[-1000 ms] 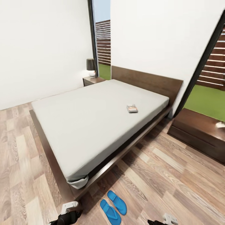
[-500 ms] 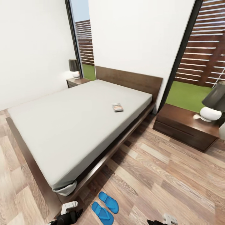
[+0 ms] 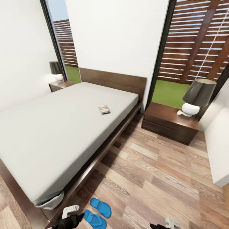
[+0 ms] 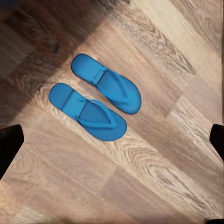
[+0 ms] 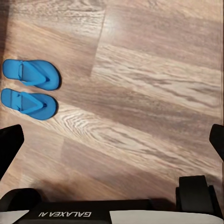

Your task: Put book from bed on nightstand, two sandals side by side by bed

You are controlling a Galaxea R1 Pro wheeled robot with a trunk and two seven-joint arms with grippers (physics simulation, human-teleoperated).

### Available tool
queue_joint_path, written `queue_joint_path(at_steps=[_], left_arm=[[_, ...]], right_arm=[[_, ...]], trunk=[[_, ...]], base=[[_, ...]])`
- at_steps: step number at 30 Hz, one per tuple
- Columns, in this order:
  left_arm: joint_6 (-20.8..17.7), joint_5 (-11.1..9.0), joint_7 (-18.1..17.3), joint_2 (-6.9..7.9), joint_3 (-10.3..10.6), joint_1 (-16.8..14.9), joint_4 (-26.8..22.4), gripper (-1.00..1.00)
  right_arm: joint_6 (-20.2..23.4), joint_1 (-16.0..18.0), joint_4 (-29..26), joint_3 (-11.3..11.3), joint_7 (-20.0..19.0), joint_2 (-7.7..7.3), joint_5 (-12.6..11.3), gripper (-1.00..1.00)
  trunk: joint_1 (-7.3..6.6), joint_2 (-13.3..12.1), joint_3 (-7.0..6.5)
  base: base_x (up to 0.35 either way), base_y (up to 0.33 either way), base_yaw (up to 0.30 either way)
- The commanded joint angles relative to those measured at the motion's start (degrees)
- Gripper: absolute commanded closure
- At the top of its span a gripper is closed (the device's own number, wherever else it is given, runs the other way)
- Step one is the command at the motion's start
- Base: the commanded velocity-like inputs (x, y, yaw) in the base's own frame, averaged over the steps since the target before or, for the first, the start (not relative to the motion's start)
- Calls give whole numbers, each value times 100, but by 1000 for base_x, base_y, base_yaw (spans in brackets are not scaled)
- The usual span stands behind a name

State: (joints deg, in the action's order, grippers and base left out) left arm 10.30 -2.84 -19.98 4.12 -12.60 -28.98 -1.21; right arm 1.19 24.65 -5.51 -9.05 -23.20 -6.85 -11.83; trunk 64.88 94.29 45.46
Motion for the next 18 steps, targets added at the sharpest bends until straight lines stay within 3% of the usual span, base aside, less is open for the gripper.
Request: queue_joint_path(at_steps=[1, 10, 18], left_arm=[[7, -30, -32, 2, -15, -2, 6, -100], [8, -27, -32, 1, -15, -2, 6, -100], [7, -27, -32, 1, -15, -2, 6, -100]], right_arm=[[13, 5, 6, -26, -27, 0, -29, -100], [13, 5, 6, -26, -27, 6, -29, -100], [13, 5, 7, -26, -27, 6, -29, -100]], trunk=[[-1, 2, 4], [-1, 2, 4], [-1, 2, 4]], base=[[0, -1, -300], [0, -5, -300], [0, -93, -300]])
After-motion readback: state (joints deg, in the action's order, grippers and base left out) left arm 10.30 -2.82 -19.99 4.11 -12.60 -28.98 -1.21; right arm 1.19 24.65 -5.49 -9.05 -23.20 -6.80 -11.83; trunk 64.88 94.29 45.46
